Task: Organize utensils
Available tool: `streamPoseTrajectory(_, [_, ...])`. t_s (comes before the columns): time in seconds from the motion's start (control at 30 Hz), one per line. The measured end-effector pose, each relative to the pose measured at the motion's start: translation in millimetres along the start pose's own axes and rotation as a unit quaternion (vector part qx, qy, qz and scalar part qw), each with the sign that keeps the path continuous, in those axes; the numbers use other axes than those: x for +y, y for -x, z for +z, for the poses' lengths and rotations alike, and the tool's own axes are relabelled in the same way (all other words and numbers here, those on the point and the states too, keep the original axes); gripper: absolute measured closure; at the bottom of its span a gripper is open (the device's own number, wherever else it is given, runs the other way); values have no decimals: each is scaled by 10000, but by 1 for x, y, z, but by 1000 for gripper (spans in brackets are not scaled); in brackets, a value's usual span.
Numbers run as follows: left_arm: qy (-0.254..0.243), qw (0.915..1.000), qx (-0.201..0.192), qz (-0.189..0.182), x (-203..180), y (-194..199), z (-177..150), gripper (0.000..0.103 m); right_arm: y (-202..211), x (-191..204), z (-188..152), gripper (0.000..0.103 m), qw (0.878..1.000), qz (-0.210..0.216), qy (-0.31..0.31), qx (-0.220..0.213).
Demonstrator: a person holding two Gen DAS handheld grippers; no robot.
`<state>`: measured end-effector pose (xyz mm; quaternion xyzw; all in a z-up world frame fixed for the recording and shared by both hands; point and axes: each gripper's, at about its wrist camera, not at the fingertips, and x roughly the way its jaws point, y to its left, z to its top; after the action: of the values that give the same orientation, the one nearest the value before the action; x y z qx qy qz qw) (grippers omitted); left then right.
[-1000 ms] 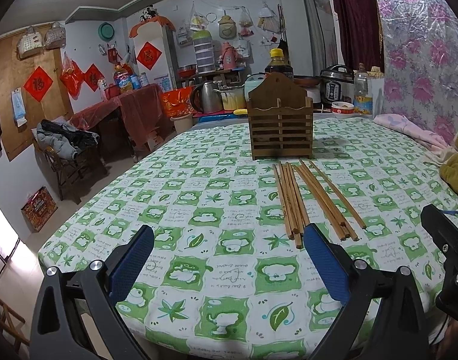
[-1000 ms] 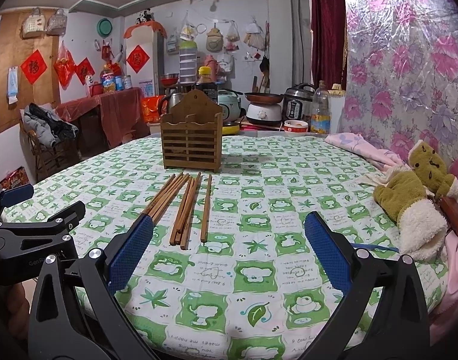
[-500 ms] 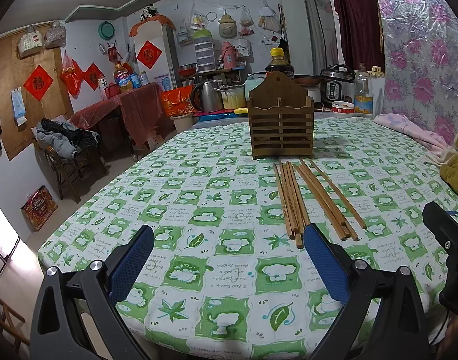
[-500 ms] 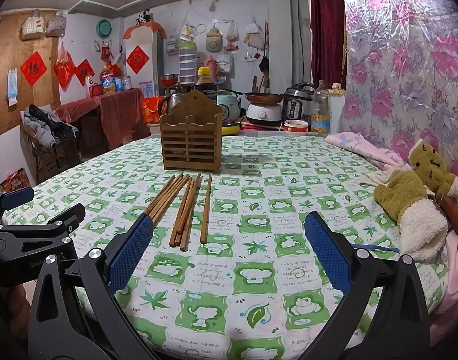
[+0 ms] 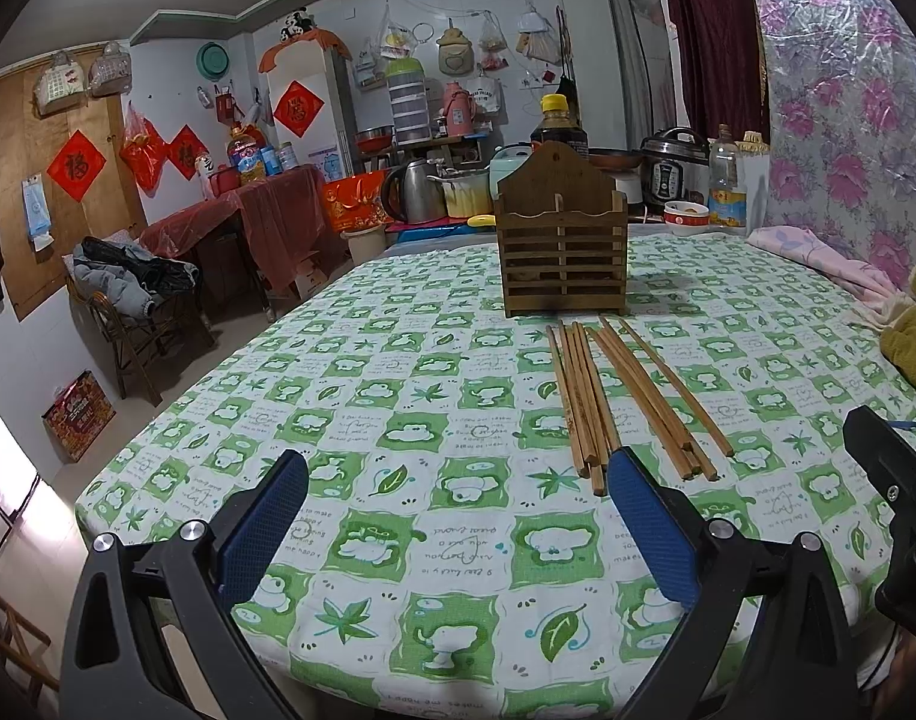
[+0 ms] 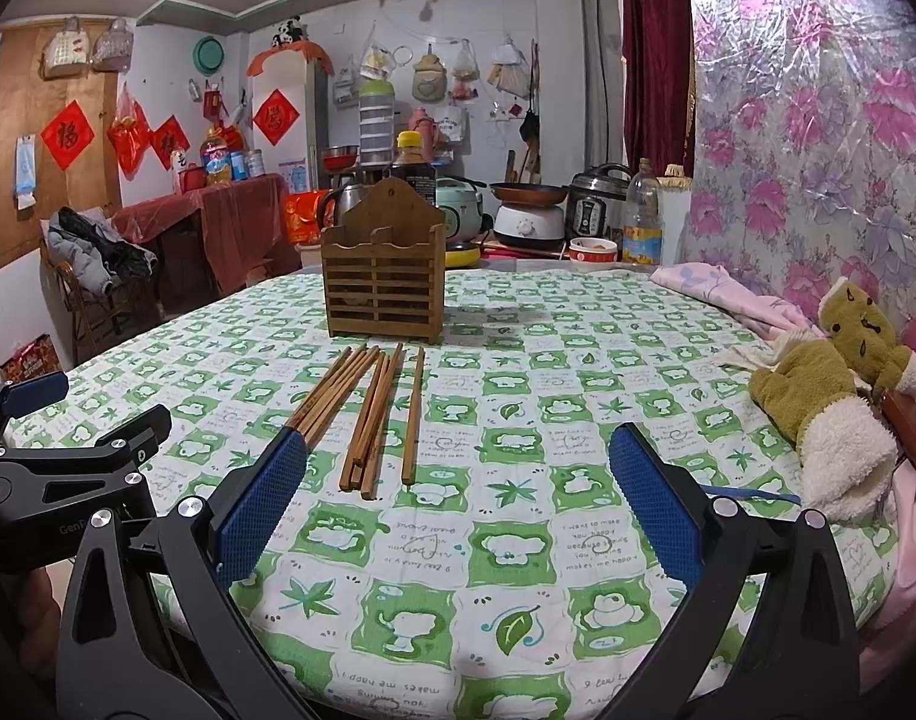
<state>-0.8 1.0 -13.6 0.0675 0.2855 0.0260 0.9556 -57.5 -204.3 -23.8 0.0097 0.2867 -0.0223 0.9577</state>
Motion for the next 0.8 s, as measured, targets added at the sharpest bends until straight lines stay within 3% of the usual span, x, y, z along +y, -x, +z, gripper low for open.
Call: streamPoseTrajectory(0.8, [2, 10000, 46, -20, 0, -2, -3, 5, -1, 0, 0, 6, 10000, 8, -5, 22])
